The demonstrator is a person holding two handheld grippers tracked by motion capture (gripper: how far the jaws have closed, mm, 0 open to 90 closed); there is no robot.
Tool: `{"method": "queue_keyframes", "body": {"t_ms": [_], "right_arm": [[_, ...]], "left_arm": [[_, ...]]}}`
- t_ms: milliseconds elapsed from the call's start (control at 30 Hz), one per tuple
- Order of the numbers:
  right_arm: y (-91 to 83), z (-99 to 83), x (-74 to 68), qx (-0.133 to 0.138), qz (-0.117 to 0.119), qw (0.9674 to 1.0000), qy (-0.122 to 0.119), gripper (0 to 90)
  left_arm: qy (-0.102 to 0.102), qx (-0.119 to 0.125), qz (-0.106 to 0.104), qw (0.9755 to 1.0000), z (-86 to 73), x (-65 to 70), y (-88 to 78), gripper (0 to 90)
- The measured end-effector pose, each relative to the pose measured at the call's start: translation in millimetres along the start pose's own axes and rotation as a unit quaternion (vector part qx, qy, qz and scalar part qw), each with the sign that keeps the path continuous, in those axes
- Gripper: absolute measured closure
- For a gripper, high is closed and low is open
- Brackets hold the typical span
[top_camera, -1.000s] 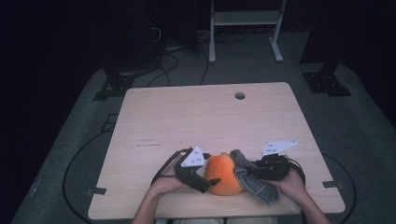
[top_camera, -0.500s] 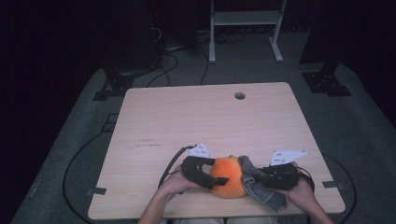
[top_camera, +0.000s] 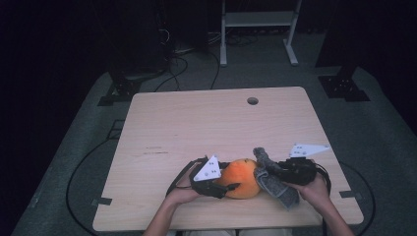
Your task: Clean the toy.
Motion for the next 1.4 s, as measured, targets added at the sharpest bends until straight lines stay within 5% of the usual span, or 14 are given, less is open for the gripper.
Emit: {"method": "queue_keyframes", "body": {"t_ms": [100, 200, 367, 600, 767, 900, 1100, 1267, 1400], "right_arm": [[16.7, 1.2, -6.9, -0.015, 0.009, 0.9998, -0.007, 75.6], [20.6, 4.2, -21.7, -0.013, 0.009, 0.9997, -0.020, 75.6], [19.5, -4.9, -38.7, -0.029, -0.007, 0.9986, -0.043, 75.8], [18.3, -10.1, -46.4, -0.044, -0.009, 0.9974, -0.057, 75.8], [6.8, 8.0, -55.1, -0.029, -0.018, 0.9943, -0.101, 75.8], [15.2, 27.3, -63.4, -0.035, -0.024, 0.9905, -0.131, 75.5], [20.1, 11.8, -38.6, -0.012, 0.011, 0.9970, -0.076, 75.5], [24.3, -17.6, -10.5, -0.033, 0.006, 0.9994, -0.012, 75.3], [20.4, -15.9, -11.4, -0.029, -0.001, 0.9995, -0.014, 75.1]], "left_arm": [[-0.065, -0.017, -0.025, 0.9974, -2.3, -6.4, -5.5, 15.0], [-0.078, -0.024, -0.038, 0.9959, -0.5, -2.9, -7.0, 14.2], [-0.064, -0.043, -0.009, 0.9970, -3.7, -6.0, -4.8, 25.5], [-0.036, -0.049, -0.025, 0.9979, -5.8, -0.3, -6.2, 29.2], [-0.008, -0.047, -0.027, 0.9985, -10.9, 2.4, -5.4, 31.3], [0.001, -0.054, -0.016, 0.9984, -14.4, 1.8, -6.0, 30.9], [0.003, -0.046, -0.022, 0.9987, -20.5, -0.1, -7.8, 31.1], [0.010, -0.049, -0.023, 0.9985, -21.7, 1.5, -9.0, 31.0], [0.011, -0.062, -0.021, 0.9978, -25.2, 1.4, -10.3, 30.6]]}}
Point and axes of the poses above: each handheld gripper's, and its own axes: y roughly forward along the jaws, z roughly out of its top, x roughly to its right, the point moved 5 cm from there along y, roughly forward along the jaws, and after that the axes turned 14 degrees about -x, right-handed, at the moved point
